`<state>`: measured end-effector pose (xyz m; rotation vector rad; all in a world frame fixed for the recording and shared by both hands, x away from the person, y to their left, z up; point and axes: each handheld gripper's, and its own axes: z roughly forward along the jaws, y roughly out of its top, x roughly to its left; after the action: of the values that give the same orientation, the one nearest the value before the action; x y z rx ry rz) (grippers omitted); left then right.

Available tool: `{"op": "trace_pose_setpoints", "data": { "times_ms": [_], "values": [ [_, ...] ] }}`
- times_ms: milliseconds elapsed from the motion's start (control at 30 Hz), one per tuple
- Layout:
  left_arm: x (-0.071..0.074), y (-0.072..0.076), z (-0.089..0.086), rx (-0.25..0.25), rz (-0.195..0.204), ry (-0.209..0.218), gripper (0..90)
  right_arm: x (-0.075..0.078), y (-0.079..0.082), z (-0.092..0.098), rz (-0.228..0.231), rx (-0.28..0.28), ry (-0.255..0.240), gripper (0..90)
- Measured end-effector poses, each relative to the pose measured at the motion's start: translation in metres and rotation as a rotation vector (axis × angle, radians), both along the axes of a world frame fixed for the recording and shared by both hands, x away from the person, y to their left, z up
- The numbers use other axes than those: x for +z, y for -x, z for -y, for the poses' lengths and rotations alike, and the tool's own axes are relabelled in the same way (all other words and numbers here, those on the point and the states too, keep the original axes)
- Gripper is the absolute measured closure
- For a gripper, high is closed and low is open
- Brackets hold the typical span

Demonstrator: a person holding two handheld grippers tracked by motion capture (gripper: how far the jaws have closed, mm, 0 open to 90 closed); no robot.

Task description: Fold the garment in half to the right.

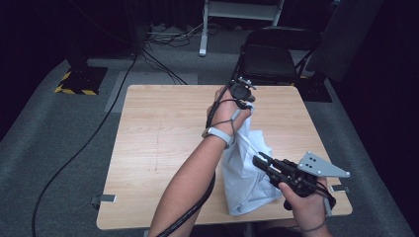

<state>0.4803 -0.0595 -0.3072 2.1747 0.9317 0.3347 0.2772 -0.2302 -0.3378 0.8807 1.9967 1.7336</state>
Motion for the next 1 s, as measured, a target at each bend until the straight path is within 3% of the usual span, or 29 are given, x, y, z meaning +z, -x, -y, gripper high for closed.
{"op": "trace_pose_setpoints", "data": {
  "times_ms": [333, 400, 433, 533, 567, 667, 733, 900, 1000],
  "values": [
    [-0.019, -0.013, 0.06, -0.017, -0.038, -0.011, 80.1, -0.012, -0.003, 0.06, -0.021, -0.098, 0.015, 78.7],
    [-0.024, -0.015, 0.076, -0.017, -0.055, -0.003, 75.9, -0.017, -0.002, 0.077, -0.033, -0.132, 0.012, 78.0],
    [-0.026, -0.015, 0.084, -0.013, -0.057, 0.011, 67.0, -0.02, -0.001, 0.086, -0.048, -0.152, 0.009, 75.0],
    [-0.026, -0.011, 0.101, -0.004, -0.036, 0.051, 43.8, -0.029, 0.006, 0.117, -0.062, -0.248, -0.02, 38.9],
    [-0.025, -0.009, 0.103, 0.0, -0.03, 0.057, 39.0, -0.031, 0.009, 0.128, -0.051, -0.288, -0.027, 35.5],
    [-0.022, -0.006, 0.101, 0.011, -0.006, 0.069, 36.9, -0.028, 0.021, 0.151, -0.002, -0.379, -0.01, 26.2],
    [-0.024, -0.006, 0.095, 0.018, -0.006, 0.06, 36.3, -0.025, 0.023, 0.155, 0.02, -0.381, -0.013, 26.7],
    [-0.034, -0.003, 0.07, 0.036, -0.015, 0.066, 36.3, -0.028, 0.008, 0.143, 0.003, -0.296, 0.052, 26.9],
    [-0.041, -0.001, 0.052, 0.053, -0.019, 0.065, 36.1, -0.042, -0.003, 0.129, -0.048, -0.224, 0.144, 24.0]
  ]
}}
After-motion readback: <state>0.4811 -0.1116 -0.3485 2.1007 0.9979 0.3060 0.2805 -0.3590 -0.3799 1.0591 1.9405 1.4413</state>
